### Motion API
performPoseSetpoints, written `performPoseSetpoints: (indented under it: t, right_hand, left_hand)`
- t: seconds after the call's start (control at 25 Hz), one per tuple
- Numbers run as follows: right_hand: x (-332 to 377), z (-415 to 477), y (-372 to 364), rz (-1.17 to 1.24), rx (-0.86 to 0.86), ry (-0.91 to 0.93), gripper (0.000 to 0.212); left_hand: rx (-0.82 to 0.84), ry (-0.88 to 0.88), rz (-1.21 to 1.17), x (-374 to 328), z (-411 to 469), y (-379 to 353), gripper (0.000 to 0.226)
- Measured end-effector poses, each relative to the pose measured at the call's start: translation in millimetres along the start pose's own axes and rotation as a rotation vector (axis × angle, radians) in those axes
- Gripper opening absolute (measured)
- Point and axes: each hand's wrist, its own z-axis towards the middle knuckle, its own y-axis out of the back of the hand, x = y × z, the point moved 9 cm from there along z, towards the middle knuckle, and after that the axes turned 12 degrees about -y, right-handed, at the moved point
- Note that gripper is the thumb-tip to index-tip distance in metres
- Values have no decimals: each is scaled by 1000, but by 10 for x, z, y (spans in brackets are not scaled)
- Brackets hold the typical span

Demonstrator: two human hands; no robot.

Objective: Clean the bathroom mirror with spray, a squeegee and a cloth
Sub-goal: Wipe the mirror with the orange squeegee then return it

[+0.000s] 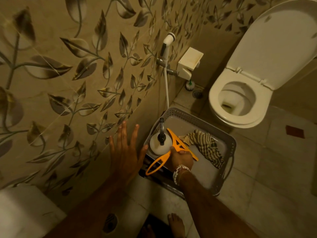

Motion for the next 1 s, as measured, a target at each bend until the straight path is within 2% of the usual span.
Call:
performPoseSetpoints:
  t: [0.12, 0.2, 0.36, 0.44, 0.52, 0.68, 0.92, 1.0]
  right_hand:
    - [-54, -1, 52, 111, -11, -66, 23]
    - [-58, -36, 94, 100, -17, -66, 21]
    - [-29, -199, 264, 81, 2, -49, 34]
    - [49, -333, 382, 142, 16, -42, 28]
    - [208, -520, 488, 194, 16, 25, 21]
    - [640, -943, 705, 302, 135, 162, 28]
    - [1571, -1932, 1168, 251, 283, 471, 11]
    - [1845, -2337, 1281, 245, 320, 587, 13]
  left_hand:
    - [-10, -9, -7, -20, 0, 30, 76]
    - [-8, -7, -6, -27, 16, 85, 77]
    - [-37, -3, -38, -134, 91, 399, 78]
    - [-55, -3, -45, -216, 146, 657, 81]
    - [-57, 10, -43, -270, 206, 924, 83]
    - [-88, 28, -43, -375, 276, 1506, 80]
    - [-227, 49, -14, -460, 290, 2468, 79]
    - [-269, 53, -23, -469, 319, 2810, 79]
